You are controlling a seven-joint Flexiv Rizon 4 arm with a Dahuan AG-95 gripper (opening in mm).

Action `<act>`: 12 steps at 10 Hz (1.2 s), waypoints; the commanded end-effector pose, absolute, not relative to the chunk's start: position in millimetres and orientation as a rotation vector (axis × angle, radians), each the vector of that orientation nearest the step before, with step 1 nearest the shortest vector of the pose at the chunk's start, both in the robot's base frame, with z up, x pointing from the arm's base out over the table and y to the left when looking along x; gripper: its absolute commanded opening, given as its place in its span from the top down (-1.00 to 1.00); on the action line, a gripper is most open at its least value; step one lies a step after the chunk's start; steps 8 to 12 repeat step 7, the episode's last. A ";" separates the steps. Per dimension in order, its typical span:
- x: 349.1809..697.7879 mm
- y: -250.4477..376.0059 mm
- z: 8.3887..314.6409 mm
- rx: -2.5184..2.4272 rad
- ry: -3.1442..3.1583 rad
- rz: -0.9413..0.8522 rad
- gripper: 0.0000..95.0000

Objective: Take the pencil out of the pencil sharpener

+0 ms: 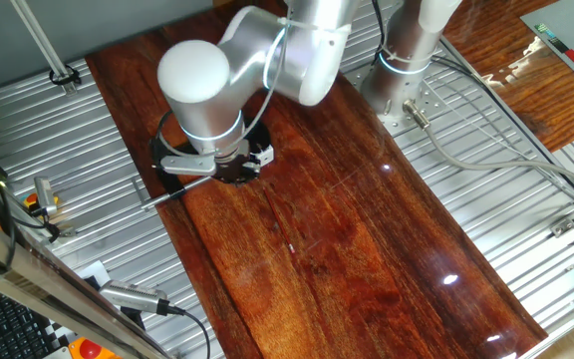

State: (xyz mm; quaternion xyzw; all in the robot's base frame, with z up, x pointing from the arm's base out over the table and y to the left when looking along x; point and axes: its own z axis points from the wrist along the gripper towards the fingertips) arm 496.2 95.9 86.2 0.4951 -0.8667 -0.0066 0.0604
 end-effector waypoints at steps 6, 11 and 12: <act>509.8 48.0 101.0 1.473 -2.642 -0.014 1.00; 509.6 47.1 101.5 1.484 -2.638 -0.017 1.00; 509.6 47.1 101.5 1.484 -2.638 -0.017 1.00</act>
